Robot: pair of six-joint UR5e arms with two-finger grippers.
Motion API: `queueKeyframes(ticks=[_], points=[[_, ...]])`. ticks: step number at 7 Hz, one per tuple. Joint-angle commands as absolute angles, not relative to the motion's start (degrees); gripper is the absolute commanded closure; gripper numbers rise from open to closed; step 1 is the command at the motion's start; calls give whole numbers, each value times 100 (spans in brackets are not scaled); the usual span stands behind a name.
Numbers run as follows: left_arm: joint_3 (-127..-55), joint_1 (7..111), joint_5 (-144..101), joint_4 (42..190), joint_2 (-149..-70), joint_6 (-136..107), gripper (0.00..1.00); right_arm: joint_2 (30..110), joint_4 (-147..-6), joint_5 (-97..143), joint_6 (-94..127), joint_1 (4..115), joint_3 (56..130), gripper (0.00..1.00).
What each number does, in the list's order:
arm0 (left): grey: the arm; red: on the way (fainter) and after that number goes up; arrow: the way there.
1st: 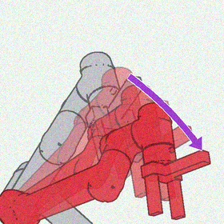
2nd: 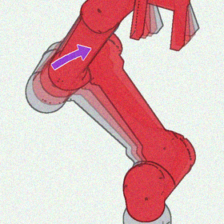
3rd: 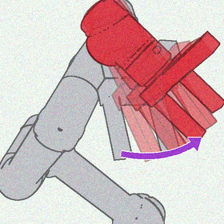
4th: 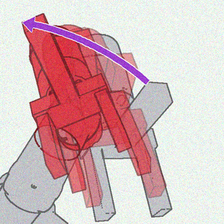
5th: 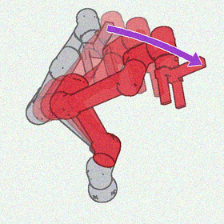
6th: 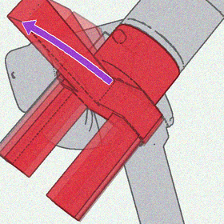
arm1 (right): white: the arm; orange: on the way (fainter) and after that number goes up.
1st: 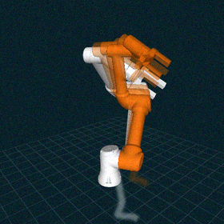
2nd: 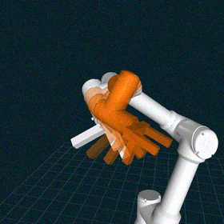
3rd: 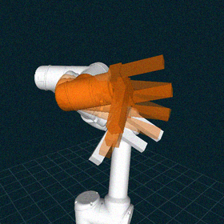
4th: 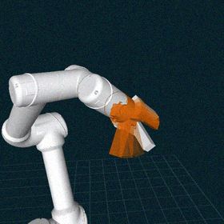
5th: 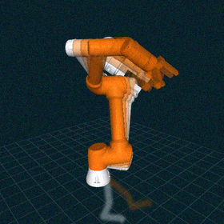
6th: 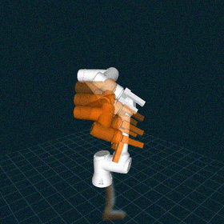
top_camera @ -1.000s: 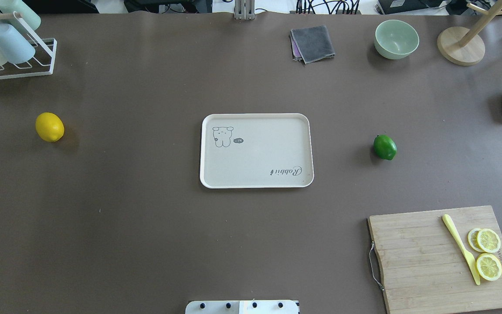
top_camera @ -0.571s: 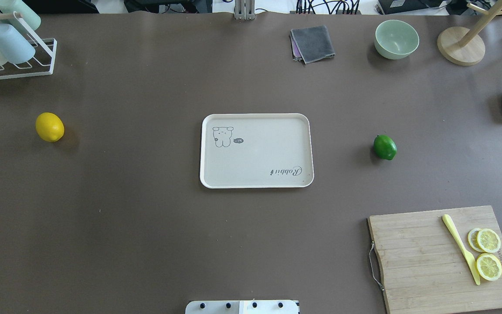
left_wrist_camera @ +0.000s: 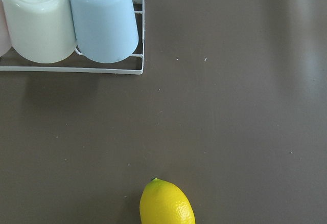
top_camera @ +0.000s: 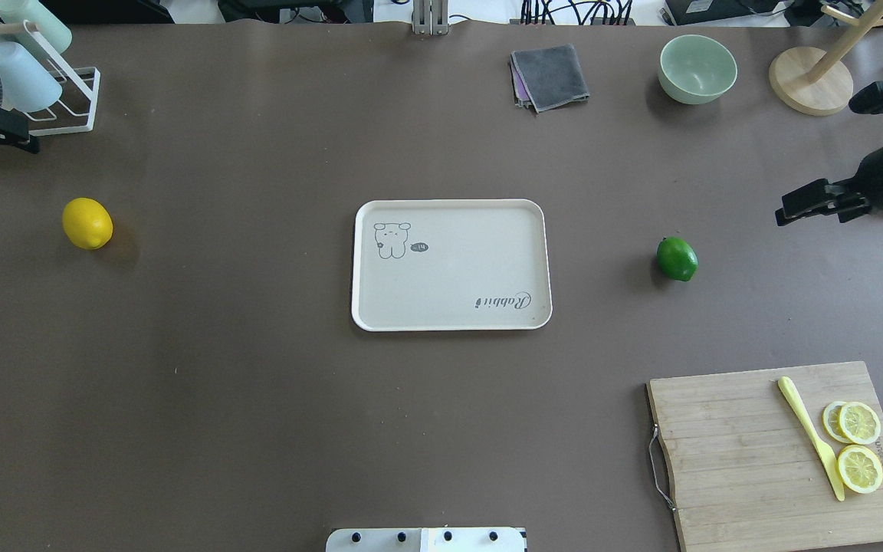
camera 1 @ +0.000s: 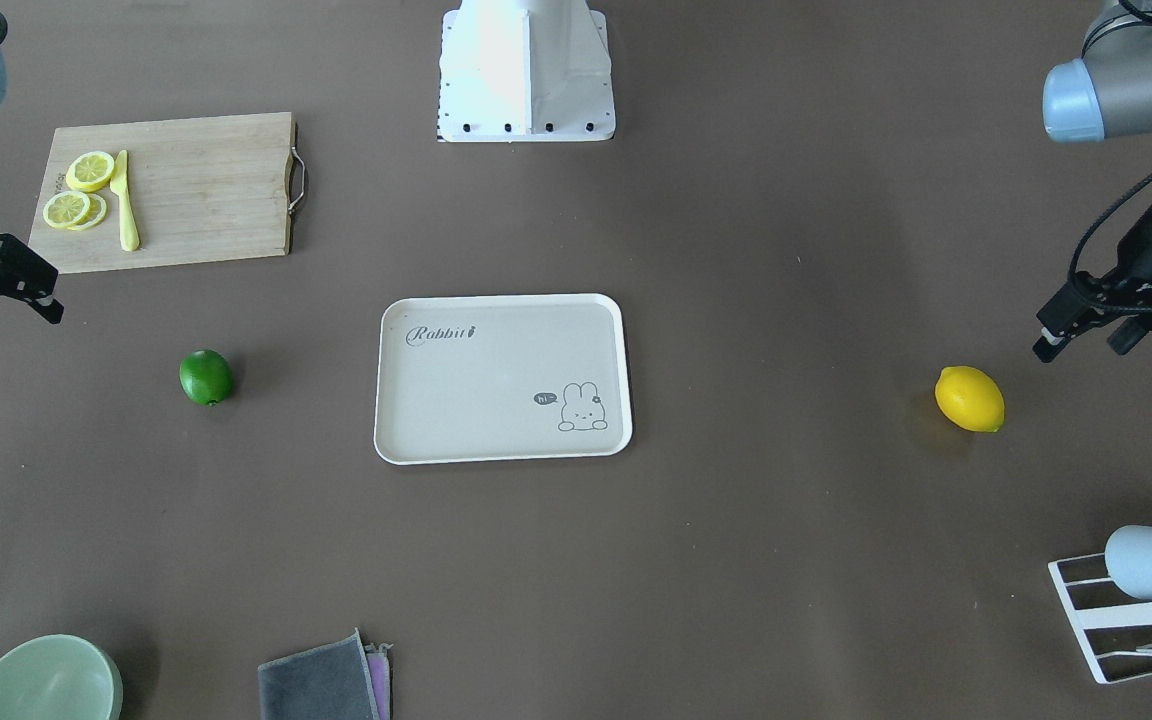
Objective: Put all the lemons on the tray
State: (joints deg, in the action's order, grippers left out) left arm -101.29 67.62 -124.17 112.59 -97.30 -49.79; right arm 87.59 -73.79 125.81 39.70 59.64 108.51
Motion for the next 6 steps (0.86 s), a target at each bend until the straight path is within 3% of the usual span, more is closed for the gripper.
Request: queueKeyframes(ticks=[1,3,6], points=[[-10134,6750,-12410,11259,-9738,-4975,2,8317,-7339,12035,4052,5049,10759,1],[-10116,6759,-12410,11259,-9773,-4957,2,7754,-7321,11630,3956,4703,10128,2],[-10107,6750,-12410,11259,-9782,-4948,2,7778,-6988,11610,3498,4676,9626,2]])
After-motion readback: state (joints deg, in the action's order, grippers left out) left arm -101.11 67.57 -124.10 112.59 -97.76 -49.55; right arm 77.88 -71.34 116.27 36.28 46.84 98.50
